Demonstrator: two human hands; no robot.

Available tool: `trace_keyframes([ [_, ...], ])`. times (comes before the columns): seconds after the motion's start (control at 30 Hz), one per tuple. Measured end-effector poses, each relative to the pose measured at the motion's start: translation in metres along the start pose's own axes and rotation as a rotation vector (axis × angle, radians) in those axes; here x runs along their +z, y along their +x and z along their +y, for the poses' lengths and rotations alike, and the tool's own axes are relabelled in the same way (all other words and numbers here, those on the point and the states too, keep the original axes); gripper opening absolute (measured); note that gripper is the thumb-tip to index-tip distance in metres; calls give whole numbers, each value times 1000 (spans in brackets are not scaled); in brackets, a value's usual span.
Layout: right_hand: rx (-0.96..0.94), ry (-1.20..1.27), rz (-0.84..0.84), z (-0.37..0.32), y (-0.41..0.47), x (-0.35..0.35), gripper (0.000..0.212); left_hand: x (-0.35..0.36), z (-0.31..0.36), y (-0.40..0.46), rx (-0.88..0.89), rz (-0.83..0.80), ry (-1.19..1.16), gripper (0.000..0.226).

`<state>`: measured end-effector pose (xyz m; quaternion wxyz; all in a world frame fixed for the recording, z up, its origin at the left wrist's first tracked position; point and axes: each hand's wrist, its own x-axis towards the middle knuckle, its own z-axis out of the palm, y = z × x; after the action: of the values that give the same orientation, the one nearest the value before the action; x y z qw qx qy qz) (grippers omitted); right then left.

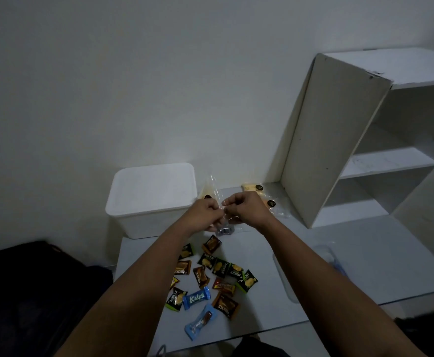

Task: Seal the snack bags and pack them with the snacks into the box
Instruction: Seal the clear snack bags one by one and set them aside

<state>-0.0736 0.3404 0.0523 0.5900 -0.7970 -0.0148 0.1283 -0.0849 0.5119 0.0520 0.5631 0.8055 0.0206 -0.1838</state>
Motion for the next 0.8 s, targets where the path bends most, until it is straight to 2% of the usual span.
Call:
trace_keyframes([
  [0.07,17,4,24,8,6,-7,13,3,-2,7,5,0,1,1],
  [0.1,28,2,33,11,9,-11,13,6,-5,14,23,53,12,8],
  [0.2,78,-15,13,15,20,-32,15,11,-15,37,97,281,80,49],
  [0.27,99,-35,-46,19,29,-51,16,15,-22,55,107,337,120,68],
  [0.3,107,-42,-73,21,35,-61,15,18,-23,63,93,316,103,65],
  [0.4,130,0,-68,35,59,-81,14,31,-30,90,51,237,-9,18],
  [0.43,134,27,-47,44,67,-85,14,36,-33,98,33,239,-66,11],
  [0.5,145,47,-40,64,84,-92,18,49,-45,117,-20,280,-171,10],
  [0.6,152,-3,-133,105,112,-92,36,65,-61,149,-72,378,-247,12],
  [0.63,150,-21,-144,119,124,-89,36,68,-65,161,-82,411,-246,13],
  [0.73,151,-83,-90,156,172,-77,14,70,-75,200,-89,513,-162,11],
  [0.8,161,-76,-40,169,210,-67,16,68,-80,226,-140,602,-171,10],
])
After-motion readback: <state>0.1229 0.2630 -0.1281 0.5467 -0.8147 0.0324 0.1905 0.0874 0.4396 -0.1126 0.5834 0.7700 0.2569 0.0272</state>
